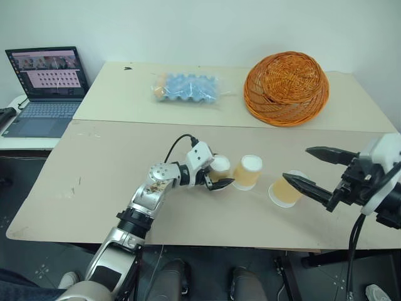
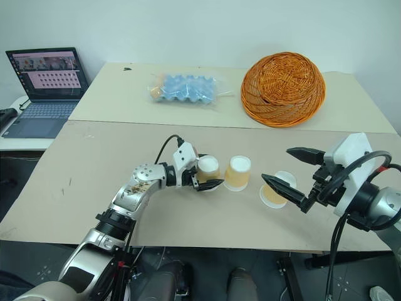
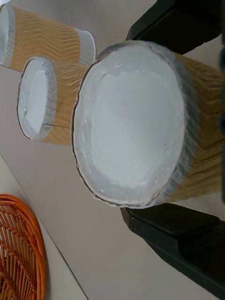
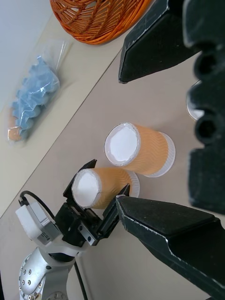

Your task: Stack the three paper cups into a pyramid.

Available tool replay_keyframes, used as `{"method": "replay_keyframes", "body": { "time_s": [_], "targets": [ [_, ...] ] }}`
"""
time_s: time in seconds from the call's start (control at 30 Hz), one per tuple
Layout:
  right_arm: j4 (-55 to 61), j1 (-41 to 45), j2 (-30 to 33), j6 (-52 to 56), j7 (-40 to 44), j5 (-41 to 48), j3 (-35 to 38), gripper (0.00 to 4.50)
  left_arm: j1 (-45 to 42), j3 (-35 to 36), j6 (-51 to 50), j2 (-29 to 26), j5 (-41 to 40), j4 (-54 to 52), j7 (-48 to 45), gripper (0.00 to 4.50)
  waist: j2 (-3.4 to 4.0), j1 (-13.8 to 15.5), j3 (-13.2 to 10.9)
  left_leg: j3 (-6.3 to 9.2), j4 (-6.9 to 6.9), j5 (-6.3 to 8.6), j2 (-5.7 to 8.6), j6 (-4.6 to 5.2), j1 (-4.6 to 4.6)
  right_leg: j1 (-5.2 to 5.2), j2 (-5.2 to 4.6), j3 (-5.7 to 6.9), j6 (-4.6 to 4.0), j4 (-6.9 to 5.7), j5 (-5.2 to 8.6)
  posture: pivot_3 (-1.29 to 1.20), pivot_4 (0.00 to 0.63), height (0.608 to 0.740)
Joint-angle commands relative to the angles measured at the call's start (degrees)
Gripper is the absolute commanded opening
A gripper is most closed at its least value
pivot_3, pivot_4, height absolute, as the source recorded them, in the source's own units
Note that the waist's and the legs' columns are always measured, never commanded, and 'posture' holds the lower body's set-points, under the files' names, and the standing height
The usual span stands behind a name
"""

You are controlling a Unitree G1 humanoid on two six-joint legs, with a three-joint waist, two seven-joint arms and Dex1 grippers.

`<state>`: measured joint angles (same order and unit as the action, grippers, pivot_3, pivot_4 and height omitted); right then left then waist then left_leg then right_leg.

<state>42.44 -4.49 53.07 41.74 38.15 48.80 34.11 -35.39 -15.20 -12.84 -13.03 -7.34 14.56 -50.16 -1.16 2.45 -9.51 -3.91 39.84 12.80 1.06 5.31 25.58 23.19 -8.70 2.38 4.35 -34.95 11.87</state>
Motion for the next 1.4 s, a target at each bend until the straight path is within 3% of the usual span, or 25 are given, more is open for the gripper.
{"method": "replay_keyframes", "body": {
  "time_s": [0.03,0.2,0.4,0.7,0.9,1.1,1.27,1.4],
  "targets": [
    [1.04,1.07,0.59,-0.29,-0.5,1.04,1.47,4.5,-1.59,1.5,-0.09,-0.69,-0.86,-1.81,-0.33,4.41,0.0,-0.04,0.0,0.0,0.0,0.0,0.0,0.0,0.0,0.0,0.0,0.0,0.0,-0.01,0.0,0.0,0.15,0.726],
    [0.73,1.53,0.82,-0.36,-0.28,1.13,1.27,4.5,-0.7,2.79,-2.35,-3.37,-2.0,-5.76,-1.5,4.41,0.0,-0.19,0.0,0.0,0.0,0.0,-0.01,0.0,0.0,0.02,0.0,0.0,0.0,0.0,0.0,0.0,0.15,0.726],
    [-0.17,2.53,1.13,-0.59,0.18,0.92,0.67,4.5,3.14,5.38,-9.98,-10.62,-6.84,-18.56,-4.81,4.41,0.02,-0.37,0.0,0.0,-0.02,0.0,-0.03,-0.02,0.0,0.04,0.0,-0.02,-0.01,-0.01,0.0,0.0,0.15,0.726],
    [-1.08,3.22,0.95,-1.27,0.85,0.25,-0.61,4.5,4.22,5.95,-14.08,-12.96,-8.23,-24.38,-4.1,4.41,0.02,-0.16,0.0,0.03,-0.01,0.01,0.0,-0.03,-0.04,0.07,0.0,0.0,-0.01,0.02,0.01,0.0,0.15,0.726],
    [-1.22,2.54,1.01,-1.14,1.43,-0.19,-0.17,4.5,-0.25,12.07,-23.23,-20.26,-20.24,-31.95,-11.66,4.41,0.02,-0.37,-0.01,0.02,-0.01,-0.01,-0.03,-0.05,-0.02,0.07,0.04,-0.01,-0.01,-0.02,0.02,0.0,0.15,0.726],
    [-2.87,0.65,1.11,-1.99,3.42,-2.88,0.51,4.5,-4.8,15.03,-28.33,-26.91,-27.18,-30.31,-16.78,4.41,0.04,-0.27,0.0,0.02,-0.02,-0.02,0.01,-0.06,-0.1,0.09,0.1,0.0,0.02,0.0,0.05,0.0,0.15,0.726],
    [-4.6,-0.8,1.37,-2.72,4.97,-5.91,1.36,4.5,-3.61,10.6,-24.26,-29.92,-20.77,-24.87,-17.84,4.41,0.04,-0.27,0.0,0.0,-0.01,-0.03,0.02,-0.06,-0.1,0.04,0.16,0.0,0.03,-0.01,0.06,0.0,0.15,0.726],
    [-3.54,-1.13,0.71,-2.58,4.39,-6.42,2.02,4.5,-3.4,6.98,-21.09,-27.63,-14.67,-18.23,-13.7,4.41,0.04,-0.21,-0.01,-0.05,-0.02,-0.04,0.02,-0.07,-0.14,-0.01,0.16,-0.03,0.02,-0.03,0.06,0.0,0.15,0.726]
  ]
}}
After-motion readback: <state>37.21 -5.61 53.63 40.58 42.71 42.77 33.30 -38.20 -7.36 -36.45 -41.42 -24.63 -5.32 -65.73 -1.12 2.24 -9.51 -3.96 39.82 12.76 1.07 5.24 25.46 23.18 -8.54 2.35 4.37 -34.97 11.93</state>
